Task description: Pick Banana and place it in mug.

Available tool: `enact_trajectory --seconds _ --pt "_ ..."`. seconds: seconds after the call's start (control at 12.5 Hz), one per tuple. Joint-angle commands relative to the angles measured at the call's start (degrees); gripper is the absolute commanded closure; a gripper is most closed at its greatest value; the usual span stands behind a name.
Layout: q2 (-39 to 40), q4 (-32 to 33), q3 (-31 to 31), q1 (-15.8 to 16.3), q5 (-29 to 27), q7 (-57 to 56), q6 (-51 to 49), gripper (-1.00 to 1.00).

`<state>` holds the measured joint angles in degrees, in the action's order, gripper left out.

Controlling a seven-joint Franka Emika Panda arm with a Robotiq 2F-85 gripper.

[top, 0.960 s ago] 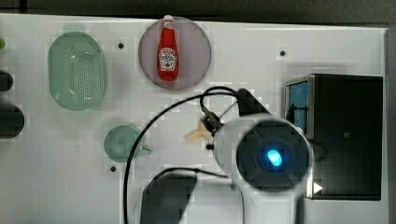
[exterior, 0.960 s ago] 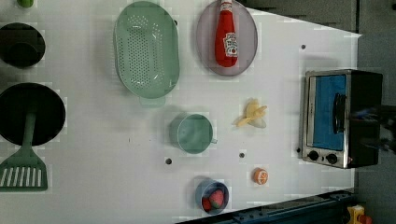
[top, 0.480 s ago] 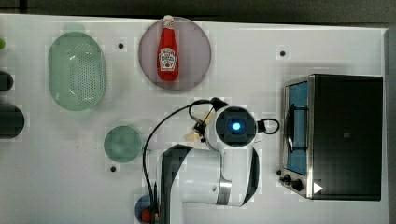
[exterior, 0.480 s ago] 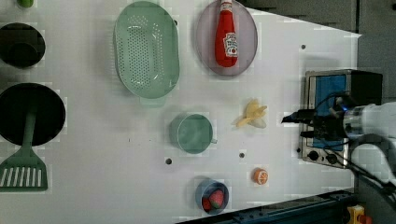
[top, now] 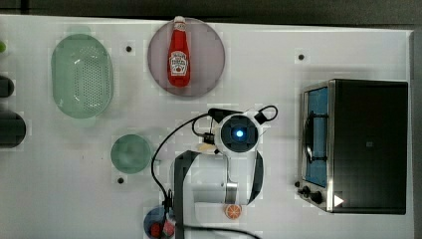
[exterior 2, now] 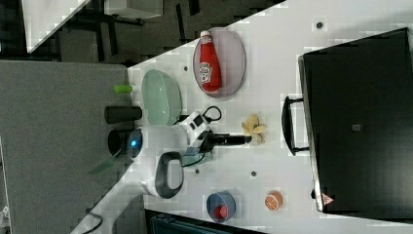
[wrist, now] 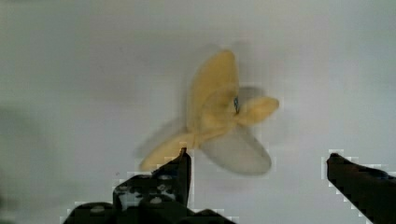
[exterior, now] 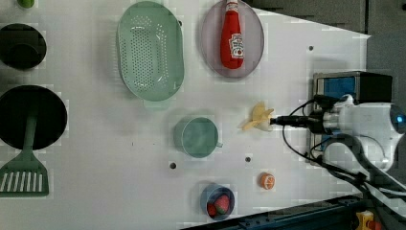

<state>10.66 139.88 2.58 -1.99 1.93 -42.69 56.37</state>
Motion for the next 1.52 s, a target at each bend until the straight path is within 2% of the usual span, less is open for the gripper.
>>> enact_trajectory --seconds 0.08,0.4,0.48,0.72,0.96,1.2,1.52 --pt "5.1 0.7 0.1 -0.1 -1.2 -4.8 6.3 -1.0" --pt "9.9 0.9 -0.3 0.0 -1.2 -4.7 9.9 -1.0" --pt "10.5 0.6 -0.7 0.0 -1.3 -4.6 10.7 -0.93" --pt "9.9 1.4 -0.8 0.0 -1.3 -4.6 12.5 -0.18" --pt "7.7 1.6 -0.6 -0.1 -1.4 -4.5 12.0 0.45" --pt "2.5 1.8 0.3 -0.3 -1.5 -4.5 6.1 0.46" --pt "-9.9 0.5 0.5 -0.2 -1.5 -4.5 -5.1 0.46"
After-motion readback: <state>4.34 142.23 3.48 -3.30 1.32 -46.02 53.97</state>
